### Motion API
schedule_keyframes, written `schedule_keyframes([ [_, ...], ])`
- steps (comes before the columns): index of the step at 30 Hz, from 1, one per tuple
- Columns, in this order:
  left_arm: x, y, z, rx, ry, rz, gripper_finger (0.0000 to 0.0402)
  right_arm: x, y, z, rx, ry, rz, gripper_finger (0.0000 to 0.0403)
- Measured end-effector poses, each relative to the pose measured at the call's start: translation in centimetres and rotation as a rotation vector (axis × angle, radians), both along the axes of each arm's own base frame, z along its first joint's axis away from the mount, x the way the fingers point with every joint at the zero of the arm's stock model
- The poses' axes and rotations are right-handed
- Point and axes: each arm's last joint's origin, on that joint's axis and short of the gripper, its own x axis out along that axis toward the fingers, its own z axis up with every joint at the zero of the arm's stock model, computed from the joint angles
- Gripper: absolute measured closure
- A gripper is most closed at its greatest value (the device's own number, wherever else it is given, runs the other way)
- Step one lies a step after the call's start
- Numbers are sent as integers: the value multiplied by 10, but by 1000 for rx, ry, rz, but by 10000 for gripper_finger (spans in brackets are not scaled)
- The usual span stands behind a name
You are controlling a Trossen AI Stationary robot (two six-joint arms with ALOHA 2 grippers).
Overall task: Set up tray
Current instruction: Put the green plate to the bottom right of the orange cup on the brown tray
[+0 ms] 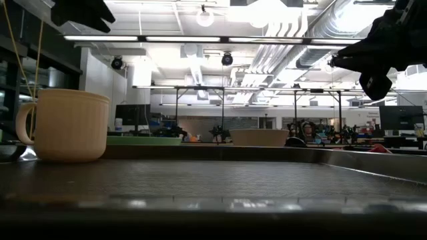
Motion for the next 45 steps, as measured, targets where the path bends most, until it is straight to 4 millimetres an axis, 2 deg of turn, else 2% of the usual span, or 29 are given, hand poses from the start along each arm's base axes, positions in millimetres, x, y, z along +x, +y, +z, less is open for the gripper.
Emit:
schedule_keyframes([
  [10,-3,40,-9,-30,155,235,202,0,0,0,0,0,2,336],
  [21,-10,85,-12,-75,288,371,202,0,0,0,-4,1,4,336],
  [30,-18,119,-18,-175,391,387,202,0,0,0,-7,1,4,336],
  [40,-13,166,-34,-225,493,394,202,0,0,0,0,0,4,336],
  [45,-12,182,-44,-273,542,371,202,0,0,0,0,0,4,336],
])
